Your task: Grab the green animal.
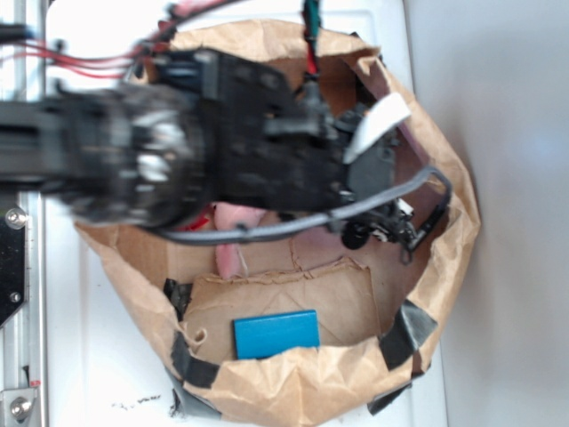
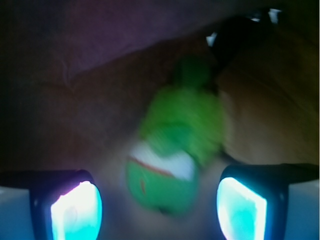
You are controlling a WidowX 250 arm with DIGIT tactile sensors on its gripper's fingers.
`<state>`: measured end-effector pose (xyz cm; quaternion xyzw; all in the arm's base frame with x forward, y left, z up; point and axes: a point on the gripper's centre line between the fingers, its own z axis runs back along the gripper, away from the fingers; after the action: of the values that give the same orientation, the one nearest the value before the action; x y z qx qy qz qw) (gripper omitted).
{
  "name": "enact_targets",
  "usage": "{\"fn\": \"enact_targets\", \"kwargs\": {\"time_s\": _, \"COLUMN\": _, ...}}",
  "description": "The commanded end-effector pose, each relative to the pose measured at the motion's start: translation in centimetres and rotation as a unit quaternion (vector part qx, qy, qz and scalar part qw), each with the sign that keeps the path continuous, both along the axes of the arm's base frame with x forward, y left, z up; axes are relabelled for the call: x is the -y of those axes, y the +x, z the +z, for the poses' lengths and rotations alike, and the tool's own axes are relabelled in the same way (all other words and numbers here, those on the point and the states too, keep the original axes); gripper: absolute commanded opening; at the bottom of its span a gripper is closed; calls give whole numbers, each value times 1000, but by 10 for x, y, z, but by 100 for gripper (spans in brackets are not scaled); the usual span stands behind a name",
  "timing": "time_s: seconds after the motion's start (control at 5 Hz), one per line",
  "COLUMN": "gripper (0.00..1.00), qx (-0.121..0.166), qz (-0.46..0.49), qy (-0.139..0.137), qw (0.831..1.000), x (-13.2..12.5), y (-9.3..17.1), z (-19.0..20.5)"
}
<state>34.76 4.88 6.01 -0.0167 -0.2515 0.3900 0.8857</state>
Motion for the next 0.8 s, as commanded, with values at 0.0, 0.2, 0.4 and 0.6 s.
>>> {"fn": "enact_targets", "kwargs": {"time_s": 0.0, "gripper": 100, "qx": 38, "qz": 1, "qy": 15, "qw": 999, "x": -5, "y": 20, "z": 13}}
{"fn": "enact_targets", "kwargs": {"time_s": 0.2, "gripper": 100, "qx": 36, "qz": 1, "qy": 21, "qw": 999, "x": -3, "y": 19, "z": 9}}
{"fn": "enact_targets", "kwargs": {"time_s": 0.4, "gripper": 100, "qx": 31, "qz": -5, "qy": 36, "qw": 999, "x": -1, "y": 15, "z": 0}}
{"fn": "enact_targets", "kwargs": {"time_s": 0.6, "gripper": 100, "qx": 31, "qz": -13, "qy": 45, "qw": 998, "x": 2, "y": 11, "z": -4}}
